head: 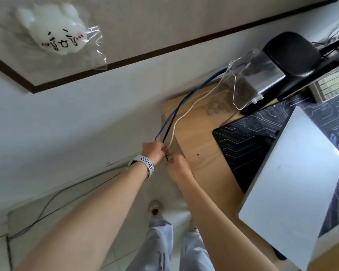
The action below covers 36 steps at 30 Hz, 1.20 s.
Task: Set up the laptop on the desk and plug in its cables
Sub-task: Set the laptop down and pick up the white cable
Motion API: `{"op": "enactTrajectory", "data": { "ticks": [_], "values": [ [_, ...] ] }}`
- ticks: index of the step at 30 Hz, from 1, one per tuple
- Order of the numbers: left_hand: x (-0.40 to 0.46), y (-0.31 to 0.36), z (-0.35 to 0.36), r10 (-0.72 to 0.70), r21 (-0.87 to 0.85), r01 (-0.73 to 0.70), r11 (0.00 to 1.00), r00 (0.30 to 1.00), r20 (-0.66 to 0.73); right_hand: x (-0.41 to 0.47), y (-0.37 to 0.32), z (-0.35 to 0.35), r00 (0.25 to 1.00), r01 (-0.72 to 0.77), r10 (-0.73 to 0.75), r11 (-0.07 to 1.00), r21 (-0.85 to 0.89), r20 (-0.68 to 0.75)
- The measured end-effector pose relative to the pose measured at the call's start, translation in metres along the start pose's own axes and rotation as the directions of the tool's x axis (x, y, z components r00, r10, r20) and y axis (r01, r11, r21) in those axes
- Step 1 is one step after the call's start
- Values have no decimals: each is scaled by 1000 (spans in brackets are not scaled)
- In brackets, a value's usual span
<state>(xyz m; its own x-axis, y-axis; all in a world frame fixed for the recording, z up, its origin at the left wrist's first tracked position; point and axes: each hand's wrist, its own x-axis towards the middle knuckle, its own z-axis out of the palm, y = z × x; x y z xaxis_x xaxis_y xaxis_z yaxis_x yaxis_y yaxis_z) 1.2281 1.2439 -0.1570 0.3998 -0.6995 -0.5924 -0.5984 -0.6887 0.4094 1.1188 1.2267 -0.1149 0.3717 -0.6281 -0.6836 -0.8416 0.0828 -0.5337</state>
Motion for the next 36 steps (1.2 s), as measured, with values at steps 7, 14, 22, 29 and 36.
{"op": "enactTrajectory", "data": {
  "ticks": [7, 14, 22, 29, 36],
  "values": [
    [-24, 20, -38, 101, -185, -101, 978, 995, -7, -2, -7, -9, 999, 39, -38, 996, -75, 26],
    [-58, 60, -88, 183, -334, -231, 914, 968, -170, -23, -21, -31, 983, 118, -120, 993, -22, -138],
    [-89, 65, -109, 261, -412, -250, 876, 965, -31, -72, -49, -96, 908, 260, -187, 953, 155, -375],
    [-116, 65, -112, 418, -86, -428, 900, 902, -110, -96, -68, -132, 842, 405, -265, 886, 226, -470],
    [-139, 71, -118, 411, -327, -363, 872, 907, 87, -109, -56, -127, 838, 393, -206, 870, 297, -505]
  ]
}}
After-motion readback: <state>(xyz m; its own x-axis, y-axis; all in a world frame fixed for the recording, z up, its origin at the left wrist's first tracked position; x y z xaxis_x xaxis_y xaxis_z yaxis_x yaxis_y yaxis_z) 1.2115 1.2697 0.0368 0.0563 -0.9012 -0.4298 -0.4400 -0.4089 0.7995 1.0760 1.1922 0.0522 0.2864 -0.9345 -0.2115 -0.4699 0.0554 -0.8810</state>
